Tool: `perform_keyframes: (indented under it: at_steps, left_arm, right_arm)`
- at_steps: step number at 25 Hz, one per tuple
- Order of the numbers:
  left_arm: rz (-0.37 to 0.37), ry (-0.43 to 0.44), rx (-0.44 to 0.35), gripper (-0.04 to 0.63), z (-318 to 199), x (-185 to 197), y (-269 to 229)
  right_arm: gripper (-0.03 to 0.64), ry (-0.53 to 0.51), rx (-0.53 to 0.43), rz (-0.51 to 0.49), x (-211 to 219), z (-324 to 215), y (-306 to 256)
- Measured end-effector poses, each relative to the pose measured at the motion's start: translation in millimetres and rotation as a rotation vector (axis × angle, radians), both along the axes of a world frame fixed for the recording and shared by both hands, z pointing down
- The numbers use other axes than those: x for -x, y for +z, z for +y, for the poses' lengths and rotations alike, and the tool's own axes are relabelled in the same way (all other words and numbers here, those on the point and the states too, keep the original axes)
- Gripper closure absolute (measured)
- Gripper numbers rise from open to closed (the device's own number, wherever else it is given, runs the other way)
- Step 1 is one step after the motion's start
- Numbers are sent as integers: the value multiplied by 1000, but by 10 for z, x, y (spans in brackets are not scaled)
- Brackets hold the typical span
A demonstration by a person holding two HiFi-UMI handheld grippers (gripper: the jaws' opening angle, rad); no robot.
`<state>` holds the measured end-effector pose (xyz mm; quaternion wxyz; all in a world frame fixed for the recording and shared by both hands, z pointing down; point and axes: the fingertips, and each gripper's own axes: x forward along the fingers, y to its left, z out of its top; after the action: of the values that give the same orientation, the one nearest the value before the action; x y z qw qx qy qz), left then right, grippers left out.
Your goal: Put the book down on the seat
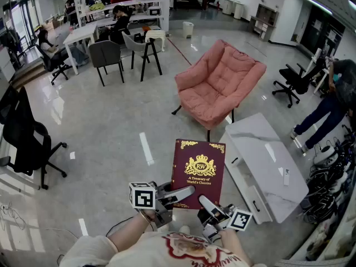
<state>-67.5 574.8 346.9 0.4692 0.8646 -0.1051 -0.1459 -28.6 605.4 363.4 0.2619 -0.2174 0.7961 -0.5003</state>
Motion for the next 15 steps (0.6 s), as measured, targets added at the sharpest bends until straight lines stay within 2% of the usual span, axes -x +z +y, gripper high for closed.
perform_keyframes:
  at_steps: [10,15]
  left_arm:
    - [-2,-12,-2,348,12,21,62]
    - [50,-8,-25,348,36,96,-22]
  right_arm:
    - [394,-18,-29,-5,30,13,20]
    - [394,-61,-112,74,102,46,-58]
